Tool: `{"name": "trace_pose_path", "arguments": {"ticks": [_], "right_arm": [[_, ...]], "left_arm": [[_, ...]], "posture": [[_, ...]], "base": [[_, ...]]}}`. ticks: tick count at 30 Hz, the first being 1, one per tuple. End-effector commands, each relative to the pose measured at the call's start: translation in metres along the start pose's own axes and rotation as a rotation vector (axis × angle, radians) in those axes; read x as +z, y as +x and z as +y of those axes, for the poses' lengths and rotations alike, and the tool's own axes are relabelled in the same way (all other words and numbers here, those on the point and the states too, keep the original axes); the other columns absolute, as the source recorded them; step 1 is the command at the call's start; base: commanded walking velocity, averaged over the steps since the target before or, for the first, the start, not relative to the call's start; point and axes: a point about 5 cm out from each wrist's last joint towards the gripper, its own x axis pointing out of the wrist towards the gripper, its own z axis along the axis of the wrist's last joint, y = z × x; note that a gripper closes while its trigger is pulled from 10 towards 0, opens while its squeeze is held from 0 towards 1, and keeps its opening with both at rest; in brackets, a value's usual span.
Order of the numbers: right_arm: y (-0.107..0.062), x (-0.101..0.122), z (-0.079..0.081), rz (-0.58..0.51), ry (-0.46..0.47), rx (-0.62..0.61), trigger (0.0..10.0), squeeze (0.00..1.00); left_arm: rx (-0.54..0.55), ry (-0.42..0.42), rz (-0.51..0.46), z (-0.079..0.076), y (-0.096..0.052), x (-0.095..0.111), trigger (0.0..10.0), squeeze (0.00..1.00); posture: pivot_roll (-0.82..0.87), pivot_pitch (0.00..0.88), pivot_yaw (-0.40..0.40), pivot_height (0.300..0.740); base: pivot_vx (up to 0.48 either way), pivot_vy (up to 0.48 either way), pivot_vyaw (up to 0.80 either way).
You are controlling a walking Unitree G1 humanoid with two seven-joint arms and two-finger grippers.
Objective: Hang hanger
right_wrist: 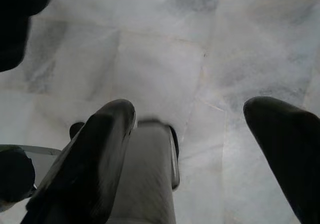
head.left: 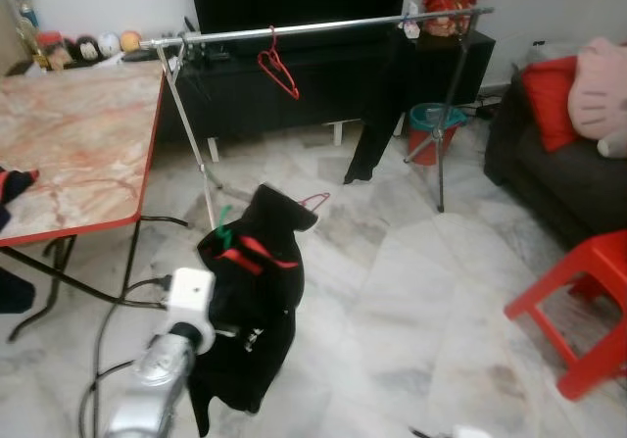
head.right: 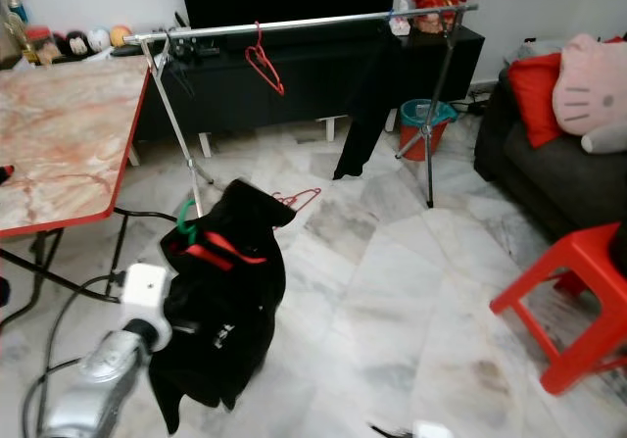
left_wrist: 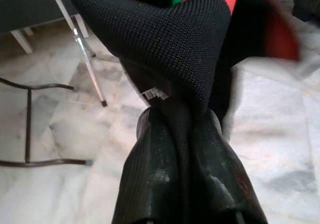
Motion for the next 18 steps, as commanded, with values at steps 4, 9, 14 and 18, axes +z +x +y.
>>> {"name": "trace_pose_path", "arguments": {"ticks": [4,9,14,18], "right_arm": [[-0.001,-0.004,-0.012,0.021,-0.007,-0.039,10.0,0.0],[-0.001,-0.002,-0.014,0.016,0.004,-0.049,10.0,0.0],[-0.001,0.001,-0.015,0.006,0.022,-0.062,10.0,0.0],[0.0,0.001,-0.017,0.007,0.022,-0.067,10.0,0.0]], "left_arm": [[-0.012,-0.002,-0.075,-0.009,0.01,0.015,10.0,0.0],[-0.025,0.022,-0.068,-0.014,0.02,0.015,10.0,0.0],[-0.022,0.015,-0.058,-0.016,0.022,0.011,10.0,0.0],[-0.024,0.013,-0.06,-0.017,0.023,0.009,10.0,0.0]], "posture": [[-0.11,0.0,0.002,0.74],[-0.11,0.0,-0.013,0.74],[-0.11,0.0,-0.007,0.74],[-0.12,0.0,-0.003,0.74]], "base": [[0.316,0.0,0.0],[0.319,0.0,0.0],[0.319,0.0,0.0],[0.333,0.0,0.0]]}}
